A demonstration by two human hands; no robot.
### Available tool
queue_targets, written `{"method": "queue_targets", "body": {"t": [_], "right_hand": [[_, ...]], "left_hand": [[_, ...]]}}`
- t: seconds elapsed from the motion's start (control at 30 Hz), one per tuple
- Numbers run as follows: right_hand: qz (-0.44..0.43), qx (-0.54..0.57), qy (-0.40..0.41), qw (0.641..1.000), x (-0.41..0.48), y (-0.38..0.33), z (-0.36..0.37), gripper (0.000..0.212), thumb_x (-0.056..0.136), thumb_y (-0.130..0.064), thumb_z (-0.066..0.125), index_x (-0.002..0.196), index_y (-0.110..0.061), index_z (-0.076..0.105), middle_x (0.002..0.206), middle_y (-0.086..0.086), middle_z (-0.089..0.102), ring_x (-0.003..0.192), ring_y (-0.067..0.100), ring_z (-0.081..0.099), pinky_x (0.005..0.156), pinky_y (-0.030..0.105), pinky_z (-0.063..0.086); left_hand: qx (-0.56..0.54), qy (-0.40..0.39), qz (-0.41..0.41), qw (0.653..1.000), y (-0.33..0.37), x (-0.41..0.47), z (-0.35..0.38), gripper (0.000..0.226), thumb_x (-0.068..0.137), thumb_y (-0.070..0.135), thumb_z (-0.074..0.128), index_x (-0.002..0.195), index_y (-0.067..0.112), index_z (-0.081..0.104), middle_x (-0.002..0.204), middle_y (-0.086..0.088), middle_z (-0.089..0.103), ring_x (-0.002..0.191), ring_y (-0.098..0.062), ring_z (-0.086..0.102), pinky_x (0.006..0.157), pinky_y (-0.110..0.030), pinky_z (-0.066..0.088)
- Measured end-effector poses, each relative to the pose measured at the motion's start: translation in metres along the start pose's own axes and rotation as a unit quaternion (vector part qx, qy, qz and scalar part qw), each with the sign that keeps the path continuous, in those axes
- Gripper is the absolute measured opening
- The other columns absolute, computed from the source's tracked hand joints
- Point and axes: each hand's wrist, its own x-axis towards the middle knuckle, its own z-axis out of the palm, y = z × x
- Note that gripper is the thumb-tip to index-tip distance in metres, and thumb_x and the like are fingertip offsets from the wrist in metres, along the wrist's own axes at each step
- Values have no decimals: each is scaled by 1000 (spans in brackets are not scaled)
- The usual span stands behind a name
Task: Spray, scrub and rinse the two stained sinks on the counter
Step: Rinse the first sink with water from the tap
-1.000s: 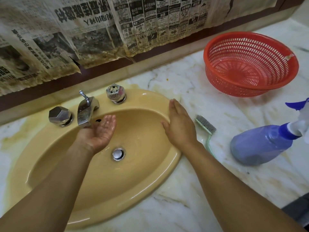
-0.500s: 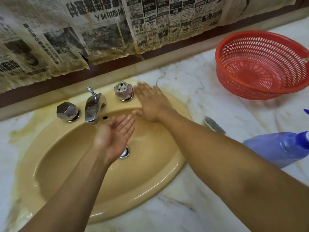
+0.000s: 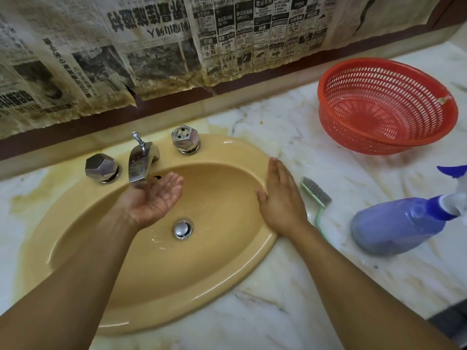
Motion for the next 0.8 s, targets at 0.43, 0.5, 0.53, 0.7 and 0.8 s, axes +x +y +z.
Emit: {"method": "queue_targets", "body": {"t": [0.43,0.5,0.53,0.7,0.8], "right_hand": [[-187,-207,-57,959,71,-68,17,81,103,-32,42,161,-7,-9,169,12,-16,156,23,-17,127,43,-8],[-203,-216,-87,951,100,-95,18,83,102,-34,42,162,-8,-9,170,11,-16,156,23,-17,127,44,-7],[-204,-221,-97,949,109,-103,21,85,102,-36,45,162,-8,-9,170,10,-15,156,23,-17,127,44,-7],[-230,-228,-82,942,86,-84,23,88,103,-49,42,162,-10,-10,169,9,-18,156,21,-17,127,41,-6],[-242,-219,-69,943,63,-62,20,79,105,-45,37,163,-9,-4,170,10,-13,157,21,-11,128,38,-2]], "left_hand": [[-189,-144,41,971,-34,10,41,56,112,27,20,144,-10,47,146,-30,53,147,-38,40,120,-55,27],[-99,-167,26,981,-32,3,37,53,111,29,26,145,-5,49,147,-24,55,145,-34,45,121,-52,30],[-68,-168,16,983,-30,0,31,52,111,29,27,145,-4,50,147,-22,55,144,-33,46,122,-50,29],[-35,-36,17,999,-11,-5,-28,49,111,27,25,143,1,53,140,-19,63,126,-34,62,115,-44,40],[-55,32,29,998,3,-3,-51,45,112,28,26,130,2,58,132,-19,68,116,-36,67,103,-47,47]]}}
